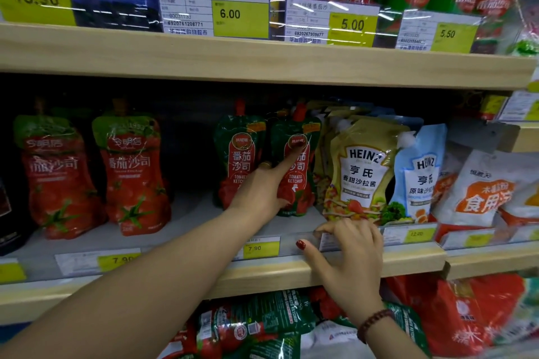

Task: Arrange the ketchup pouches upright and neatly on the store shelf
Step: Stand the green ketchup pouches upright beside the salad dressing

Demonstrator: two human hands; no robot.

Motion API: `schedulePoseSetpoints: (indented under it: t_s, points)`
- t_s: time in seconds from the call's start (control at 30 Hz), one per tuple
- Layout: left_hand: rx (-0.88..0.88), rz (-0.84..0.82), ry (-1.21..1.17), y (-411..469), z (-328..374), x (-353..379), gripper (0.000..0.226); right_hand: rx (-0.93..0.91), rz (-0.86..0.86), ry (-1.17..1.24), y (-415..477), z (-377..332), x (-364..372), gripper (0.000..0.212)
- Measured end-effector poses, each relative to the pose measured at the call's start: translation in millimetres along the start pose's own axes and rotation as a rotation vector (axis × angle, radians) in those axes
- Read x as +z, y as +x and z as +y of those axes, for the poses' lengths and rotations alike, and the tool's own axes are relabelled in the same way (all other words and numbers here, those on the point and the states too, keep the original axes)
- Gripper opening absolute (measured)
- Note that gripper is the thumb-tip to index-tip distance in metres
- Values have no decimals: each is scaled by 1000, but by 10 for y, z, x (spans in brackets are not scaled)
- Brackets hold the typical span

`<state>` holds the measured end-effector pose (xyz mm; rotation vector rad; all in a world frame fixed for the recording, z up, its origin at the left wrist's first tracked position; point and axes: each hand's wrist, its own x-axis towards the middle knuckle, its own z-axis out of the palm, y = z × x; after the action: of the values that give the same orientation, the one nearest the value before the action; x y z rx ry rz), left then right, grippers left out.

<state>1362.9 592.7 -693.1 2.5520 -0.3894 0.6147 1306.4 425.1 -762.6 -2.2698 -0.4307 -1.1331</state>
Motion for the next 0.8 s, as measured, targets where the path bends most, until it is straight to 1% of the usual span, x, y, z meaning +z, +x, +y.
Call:
schedulePoseSetpoints:
  t_s: [0.2, 0.33, 0.4, 0.43, 0.5, 0.57, 0.63, 0.73, 0.8]
  points:
    - [5, -40, -43, -52, 4, -67, 101, -3, -3, 9, -1, -12, -21, 33]
    - [2, -40, -178, -192, -19, -229, 88, 10, -34, 13, 1, -10, -34, 32]
    - [-4, -17, -245, -303, -40, -310, 75, 14, -41, 18, 5, -3, -37, 32]
    - [-21, -1, -258, -365, -56, -343, 64, 14, -42, 17, 9, -3, -36, 33]
    - [-66, 30, -252, -500, -83, -391, 41, 17, -44, 6, 19, -19, -40, 34]
    - [-92, 53, -253, -647, -97, -417, 28, 31, -64, 4, 27, -28, -54, 34]
    - [-86, 104, -244, -802, -92, -427, 22, 56, -96, 18, 48, -42, -83, 31]
    - [-54, 281, -176, -1011, -74, -434, 17, 106, -152, 50, 73, -104, -145, 28]
    - [-60, 359, -155, -1128, -66, -429, 16, 108, -161, 127, 37, -189, -201, 29]
